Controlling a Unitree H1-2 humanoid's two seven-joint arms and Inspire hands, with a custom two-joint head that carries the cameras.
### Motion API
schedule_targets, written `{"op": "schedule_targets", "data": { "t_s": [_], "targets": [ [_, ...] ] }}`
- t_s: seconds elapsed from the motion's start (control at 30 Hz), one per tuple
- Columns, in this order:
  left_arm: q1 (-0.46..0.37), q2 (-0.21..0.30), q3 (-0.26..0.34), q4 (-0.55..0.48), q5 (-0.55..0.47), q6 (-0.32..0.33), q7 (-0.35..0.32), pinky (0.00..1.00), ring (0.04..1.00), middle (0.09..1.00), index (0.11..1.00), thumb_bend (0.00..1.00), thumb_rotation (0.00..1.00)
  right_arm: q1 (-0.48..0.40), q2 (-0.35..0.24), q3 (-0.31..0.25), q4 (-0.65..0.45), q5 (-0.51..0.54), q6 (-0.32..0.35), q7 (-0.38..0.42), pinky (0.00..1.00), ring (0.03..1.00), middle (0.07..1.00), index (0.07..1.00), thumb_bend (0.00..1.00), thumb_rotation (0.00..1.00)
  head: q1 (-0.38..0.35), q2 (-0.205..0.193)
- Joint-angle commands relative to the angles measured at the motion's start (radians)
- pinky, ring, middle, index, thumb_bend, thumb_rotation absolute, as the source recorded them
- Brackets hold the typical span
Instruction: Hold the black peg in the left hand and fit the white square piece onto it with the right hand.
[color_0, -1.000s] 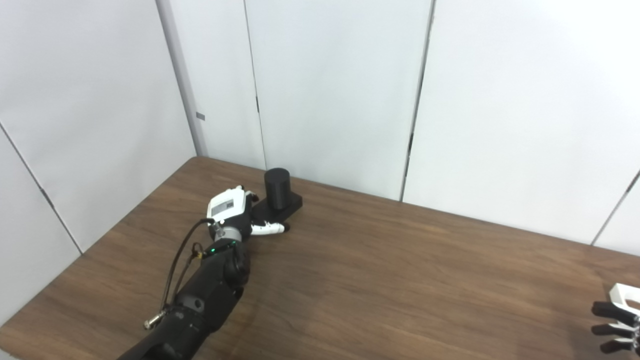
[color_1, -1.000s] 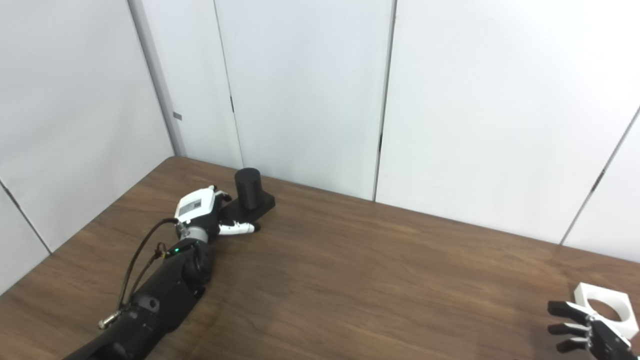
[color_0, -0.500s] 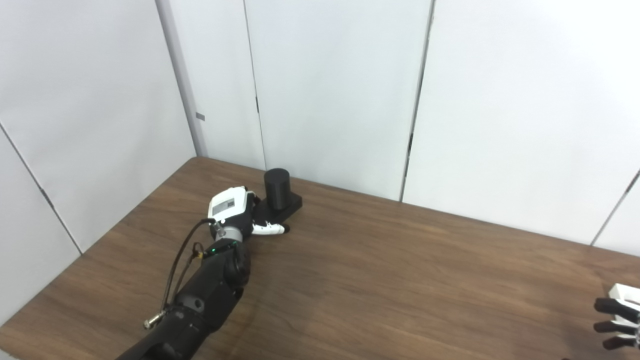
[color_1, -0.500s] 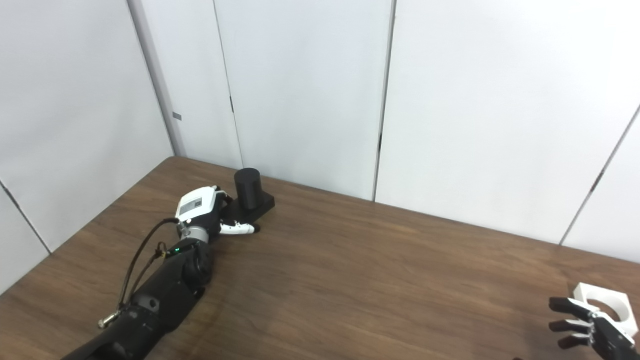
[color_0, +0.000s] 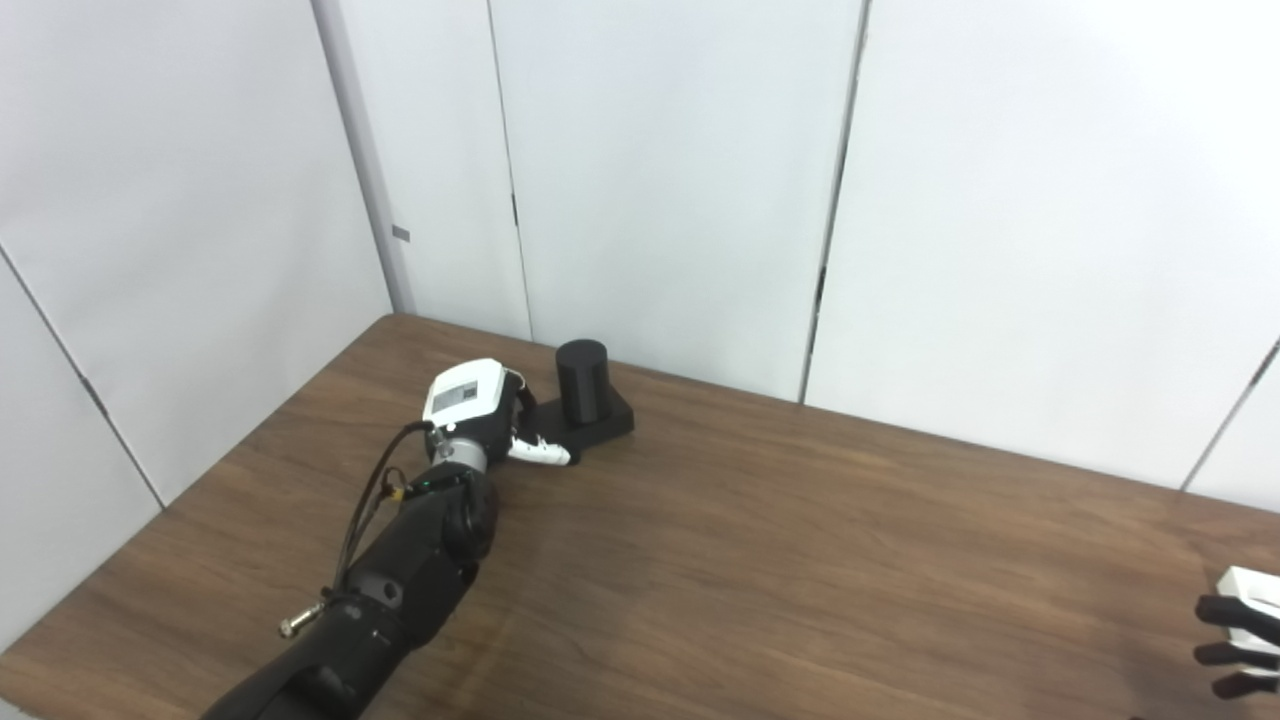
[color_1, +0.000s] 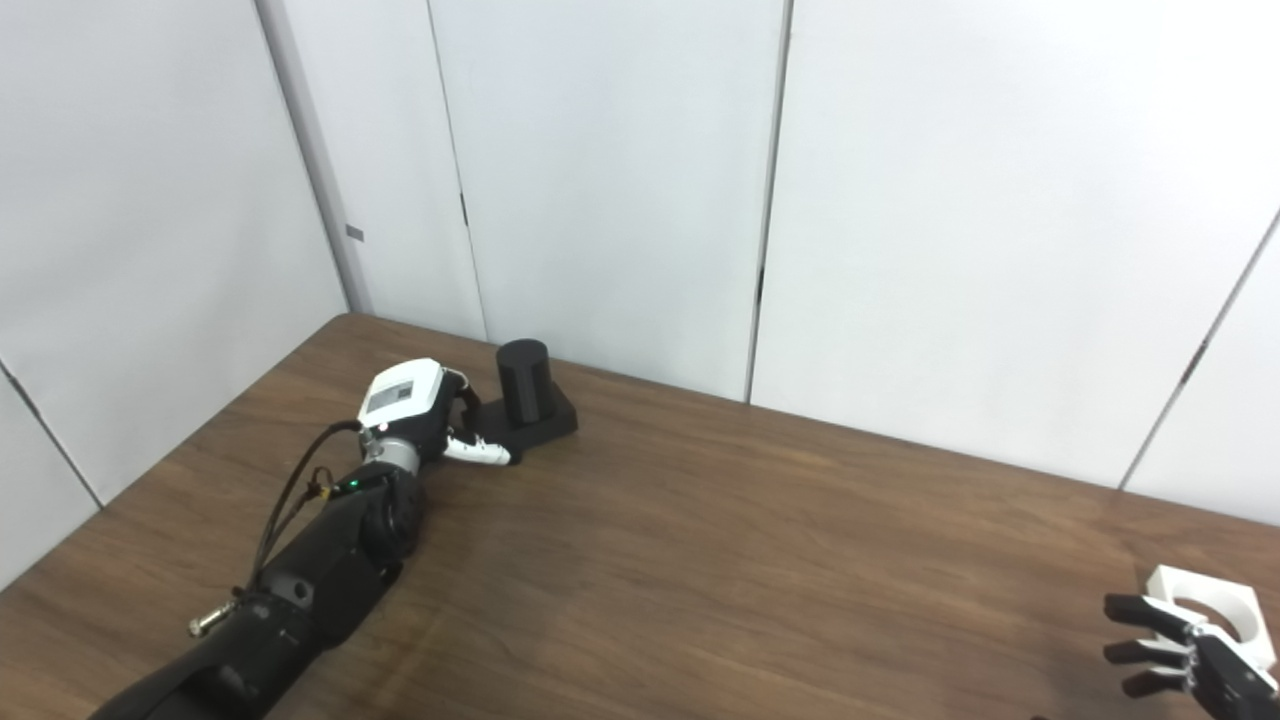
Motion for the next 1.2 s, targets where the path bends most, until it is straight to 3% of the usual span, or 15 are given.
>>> {"op": "schedule_targets", "data": {
  "t_s": [0.0, 0.17, 0.4, 0.53, 0.7, 1.03, 1.17],
  "targets": [
    [-0.017, 0.04, -0.018, -0.016, 0.005, -0.012, -0.046, 0.78, 0.864, 0.813, 0.483, 0.52, 0.06, -0.019, -0.005, -0.007, -0.033, -0.004, -0.016, -0.007, 0.44, 0.568, 0.681, 0.663, 0.59, 0.0, -0.004, 0.003],
    [-0.002, 0.057, -0.032, -0.045, -0.018, -0.085, -0.079, 0.81, 0.86, 0.822, 0.482, 0.52, 0.06, -0.02, 0.0, -0.006, -0.042, -0.01, -0.011, -0.006, 0.43, 0.564, 0.681, 0.659, 0.58, 0.0, -0.012, 0.007],
    [0.018, 0.089, -0.095, -0.106, -0.043, -0.204, -0.198, 0.88, 0.891, 0.852, 0.485, 0.52, 0.06, -0.018, 0.007, -0.001, -0.072, -0.002, 0.02, 0.007, 0.43, 0.565, 0.686, 0.661, 0.58, 0.0, -0.037, 0.013],
    [0.038, 0.09, -0.138, -0.143, -0.027, -0.3, -0.202, 0.88, 0.899, 0.854, 0.485, 0.52, 0.06, -0.017, 0.014, 0.004, -0.094, -0.009, 0.048, 0.01, 0.44, 0.573, 0.69, 0.663, 0.58, 0.0, -0.048, 0.018],
    [0.057, 0.085, -0.19, -0.21, 0.002, -0.366, -0.217, 0.87, 0.917, 0.866, 0.485, 0.52, 0.06, -0.019, 0.02, 0.009, -0.108, -0.015, 0.07, 0.008, 0.45, 0.59, 0.692, 0.665, 0.59, 0.0, -0.076, 0.029],
    [0.075, 0.063, -0.291, -0.327, 0.016, -0.446, -0.332, 0.91, 0.95, 0.902, 0.487, 0.52, 0.07, -0.024, 0.035, 0.012, -0.14, -0.008, 0.122, 0.014, 0.5, 0.614, 0.709, 0.669, 0.6, 0.0, -0.158, 0.063],
    [0.087, 0.045, -0.329, -0.362, 0.049, -0.473, -0.341, 0.87, 0.93, 0.896, 0.488, 0.52, 0.07, -0.027, 0.034, 0.01, -0.128, -0.025, 0.119, 0.006, 0.5, 0.608, 0.701, 0.665, 0.62, 0.0, -0.19, 0.077]
  ]
}}
